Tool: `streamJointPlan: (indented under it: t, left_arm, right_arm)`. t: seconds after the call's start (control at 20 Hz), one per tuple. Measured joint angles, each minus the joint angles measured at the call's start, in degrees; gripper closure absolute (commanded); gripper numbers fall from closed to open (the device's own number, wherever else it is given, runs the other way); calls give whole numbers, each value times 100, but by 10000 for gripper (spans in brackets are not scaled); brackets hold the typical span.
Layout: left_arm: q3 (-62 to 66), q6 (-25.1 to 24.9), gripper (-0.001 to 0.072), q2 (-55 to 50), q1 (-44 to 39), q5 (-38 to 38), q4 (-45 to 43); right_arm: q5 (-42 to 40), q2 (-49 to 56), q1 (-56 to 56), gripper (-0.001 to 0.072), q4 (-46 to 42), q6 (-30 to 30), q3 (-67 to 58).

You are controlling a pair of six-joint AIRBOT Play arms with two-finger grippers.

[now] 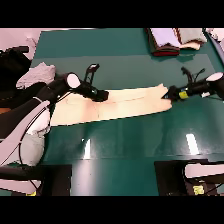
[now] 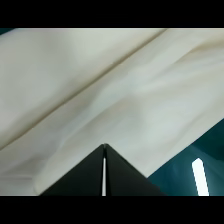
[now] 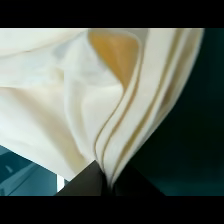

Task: Fold the shirts.

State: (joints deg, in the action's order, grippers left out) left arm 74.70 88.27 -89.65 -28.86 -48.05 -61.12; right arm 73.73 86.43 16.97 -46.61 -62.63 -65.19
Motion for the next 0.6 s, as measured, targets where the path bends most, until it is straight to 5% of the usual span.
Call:
streamJointPlan:
  t: [0.6]
  left_arm:
    - [1027, -7, 684, -1349, -203, 219, 553]
  right_arm:
    - [710, -767, -1665, 697, 708, -927, -2586]
